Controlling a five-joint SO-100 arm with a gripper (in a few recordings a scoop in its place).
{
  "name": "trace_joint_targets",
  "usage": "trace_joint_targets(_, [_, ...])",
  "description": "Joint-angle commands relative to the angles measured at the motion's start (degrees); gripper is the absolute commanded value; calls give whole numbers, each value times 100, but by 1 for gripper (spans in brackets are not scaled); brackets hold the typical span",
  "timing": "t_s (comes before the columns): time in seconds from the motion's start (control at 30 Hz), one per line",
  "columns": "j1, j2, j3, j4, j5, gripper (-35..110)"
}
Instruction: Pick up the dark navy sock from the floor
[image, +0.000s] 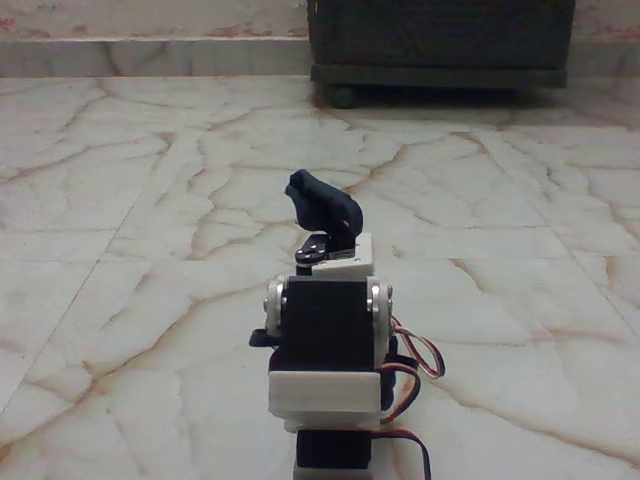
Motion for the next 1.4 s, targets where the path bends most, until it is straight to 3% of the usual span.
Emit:
trace_joint_targets(0.0, [79, 132, -9, 35, -18, 0])
trace_joint_targets(1.37, [97, 123, -9, 211, 237, 0])
